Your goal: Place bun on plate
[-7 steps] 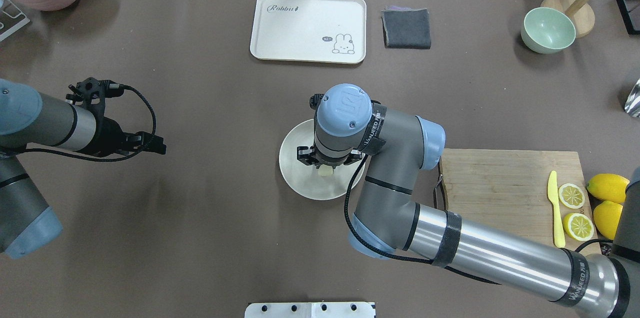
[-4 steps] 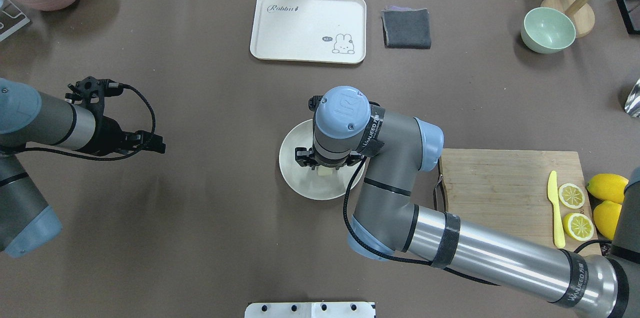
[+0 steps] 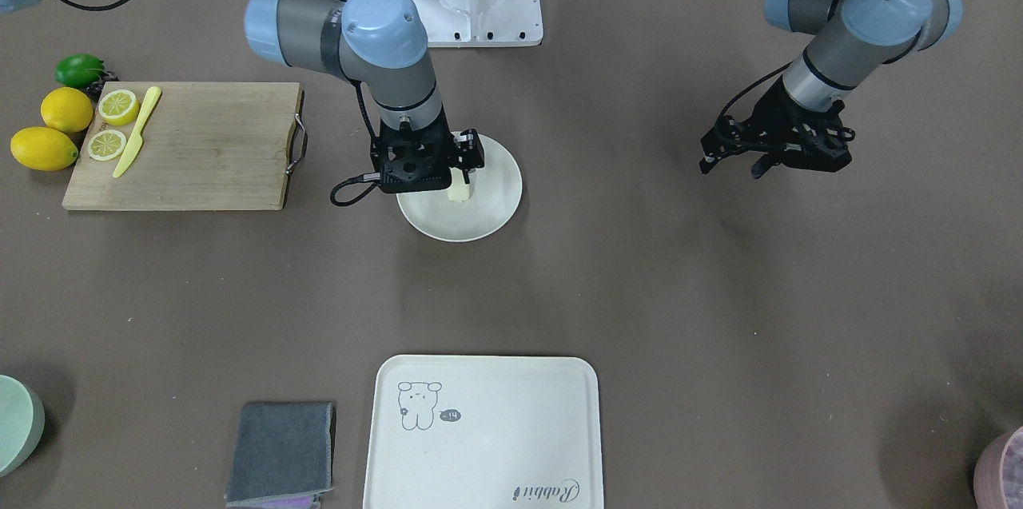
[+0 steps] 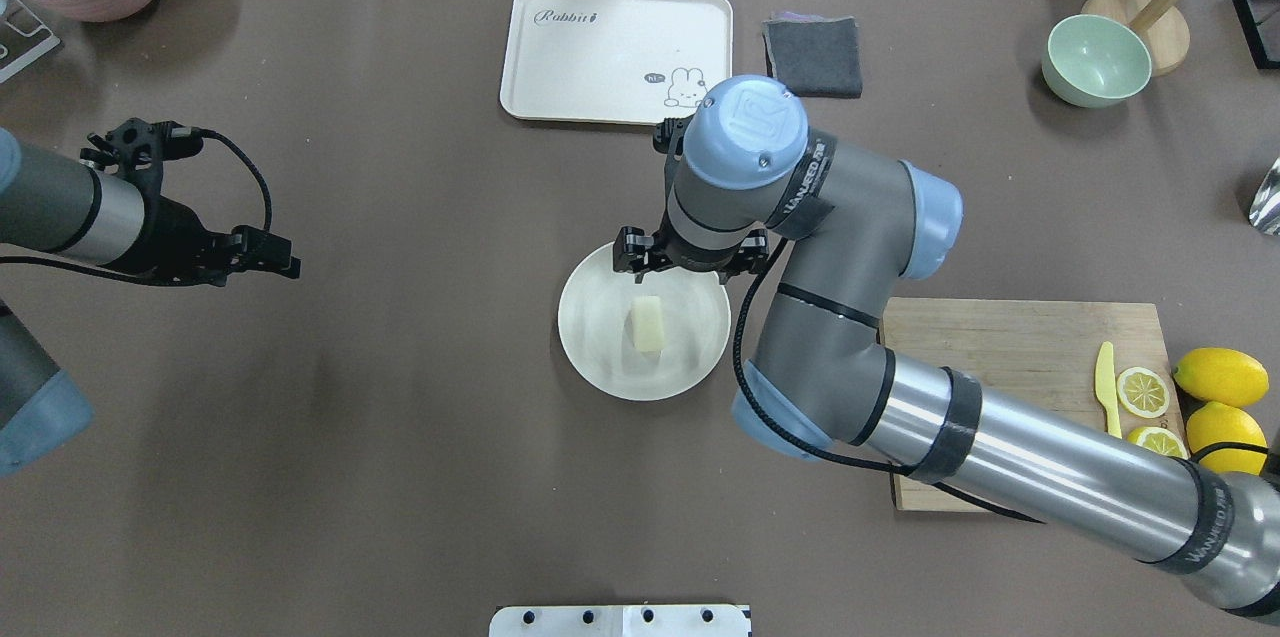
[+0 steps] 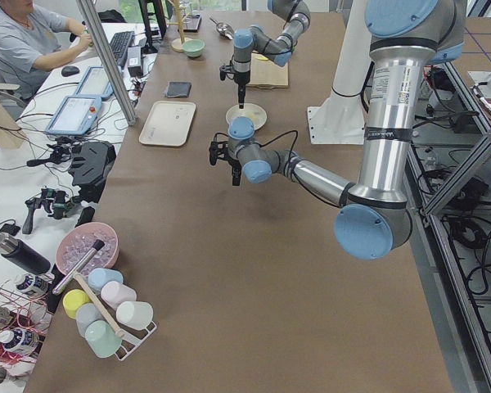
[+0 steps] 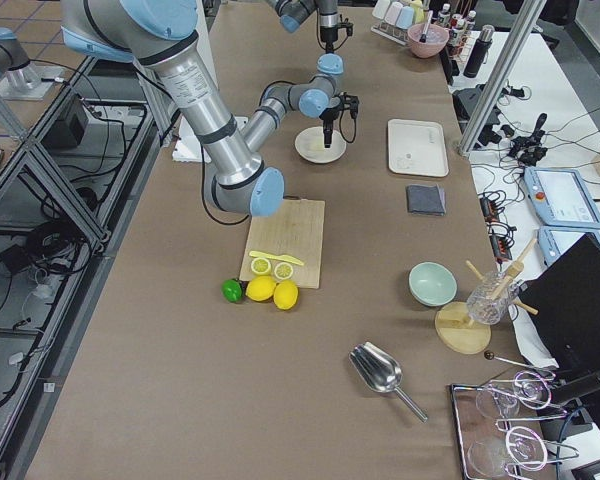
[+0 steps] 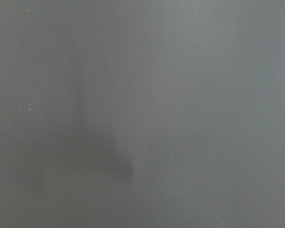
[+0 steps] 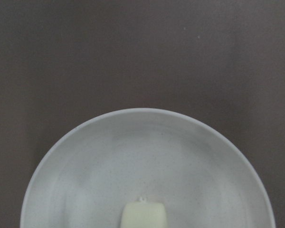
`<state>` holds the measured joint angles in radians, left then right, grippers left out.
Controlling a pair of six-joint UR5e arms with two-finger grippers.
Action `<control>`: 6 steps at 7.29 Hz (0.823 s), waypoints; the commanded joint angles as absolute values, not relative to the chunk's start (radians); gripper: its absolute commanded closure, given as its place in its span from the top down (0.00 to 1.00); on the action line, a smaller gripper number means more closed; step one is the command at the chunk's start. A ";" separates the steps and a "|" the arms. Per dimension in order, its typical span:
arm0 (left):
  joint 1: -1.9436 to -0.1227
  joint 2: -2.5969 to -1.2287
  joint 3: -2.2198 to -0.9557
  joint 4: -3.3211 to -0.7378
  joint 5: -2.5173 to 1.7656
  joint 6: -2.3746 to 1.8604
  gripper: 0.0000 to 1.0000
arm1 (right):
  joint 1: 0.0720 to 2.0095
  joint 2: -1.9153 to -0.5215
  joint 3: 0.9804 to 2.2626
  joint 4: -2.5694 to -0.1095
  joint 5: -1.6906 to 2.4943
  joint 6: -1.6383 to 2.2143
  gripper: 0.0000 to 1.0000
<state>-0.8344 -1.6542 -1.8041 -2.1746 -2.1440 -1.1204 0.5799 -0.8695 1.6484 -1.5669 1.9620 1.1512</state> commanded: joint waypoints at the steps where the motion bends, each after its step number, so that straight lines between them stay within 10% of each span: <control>1: -0.928 -1.573 -1.812 -2.172 -2.172 -0.951 0.97 | 0.677 -1.068 1.855 -1.677 1.994 0.957 1.00; 6: -1.329 -1.255 -1.732 -2.166 -2.393 -0.386 0.97 | 1.139 -1.451 1.785 -1.671 2.167 0.112 1.00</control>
<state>-1.2463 -1.3021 -1.7689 -2.1657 -2.3692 -0.5122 1.0160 -1.3819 1.8384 -1.6711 2.1202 0.3183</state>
